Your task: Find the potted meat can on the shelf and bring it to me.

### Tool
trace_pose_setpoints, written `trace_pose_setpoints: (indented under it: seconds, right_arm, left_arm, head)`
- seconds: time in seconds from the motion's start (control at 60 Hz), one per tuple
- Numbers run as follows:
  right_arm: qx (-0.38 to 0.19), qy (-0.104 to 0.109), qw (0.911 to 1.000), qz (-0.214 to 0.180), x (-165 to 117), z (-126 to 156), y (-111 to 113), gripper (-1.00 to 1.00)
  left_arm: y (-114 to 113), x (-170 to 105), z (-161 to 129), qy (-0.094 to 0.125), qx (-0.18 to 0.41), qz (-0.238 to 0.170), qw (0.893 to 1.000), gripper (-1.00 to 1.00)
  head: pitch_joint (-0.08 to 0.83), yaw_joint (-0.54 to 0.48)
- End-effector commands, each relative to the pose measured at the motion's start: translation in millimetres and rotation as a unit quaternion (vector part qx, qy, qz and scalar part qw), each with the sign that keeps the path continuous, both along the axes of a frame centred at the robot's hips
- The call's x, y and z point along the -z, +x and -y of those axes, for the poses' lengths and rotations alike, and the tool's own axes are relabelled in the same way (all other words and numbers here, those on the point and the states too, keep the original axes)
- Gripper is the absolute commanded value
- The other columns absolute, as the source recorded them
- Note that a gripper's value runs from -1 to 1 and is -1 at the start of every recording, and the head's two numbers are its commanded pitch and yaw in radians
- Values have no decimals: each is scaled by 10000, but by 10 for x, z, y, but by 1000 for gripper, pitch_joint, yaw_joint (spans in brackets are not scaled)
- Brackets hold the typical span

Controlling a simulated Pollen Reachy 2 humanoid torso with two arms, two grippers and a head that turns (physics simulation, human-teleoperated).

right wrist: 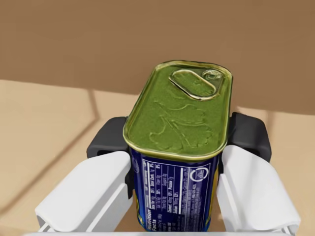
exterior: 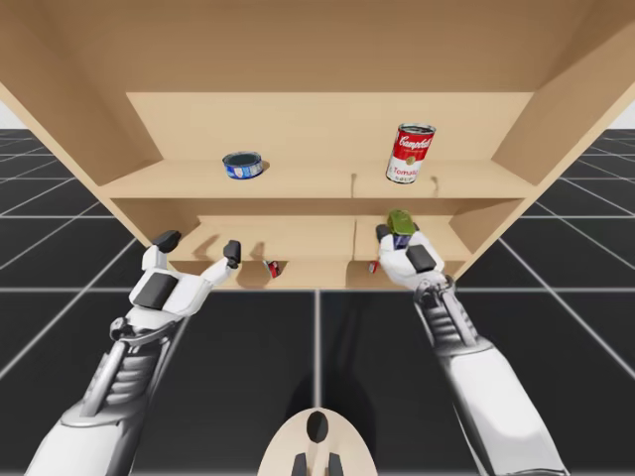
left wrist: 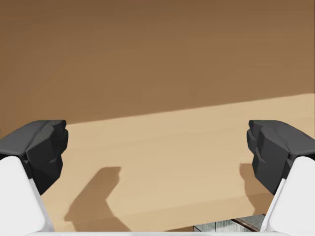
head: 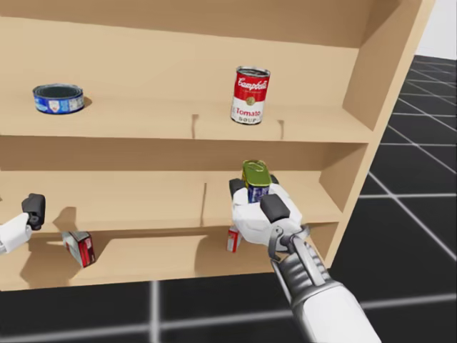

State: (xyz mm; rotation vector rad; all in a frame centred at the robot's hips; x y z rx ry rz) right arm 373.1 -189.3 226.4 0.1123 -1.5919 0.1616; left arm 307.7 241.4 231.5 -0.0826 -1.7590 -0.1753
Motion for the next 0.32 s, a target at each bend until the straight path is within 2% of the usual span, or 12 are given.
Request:
trace_pose_setpoints:
  seconds: [0.017,0.133,0.25,0.317]
  right_arm:
    - [-38,18,9975,702,-361,-56,-164,1000]
    - [-92,-77,9954,956,-444,-81,-418,1000]
    - [-207,-242,9924,1185,-440,-128,-855,1000]
    - [-264,-268,9914,1250,-407,-132,-1077,1000]
  left_arm:
    - [-2,2,6,6,-8,-8,10000,-1000]
    - [-4,3,6,9,-4,-6,10000,-1000]
    - [-4,5,8,9,4,-12,10000,-1000]
    - [-5,7,10,16,16,-16,10000,-1000]
  head:
    - [380,-221]
    - [377,-225]
    - [377,-225]
    - [378,-226]
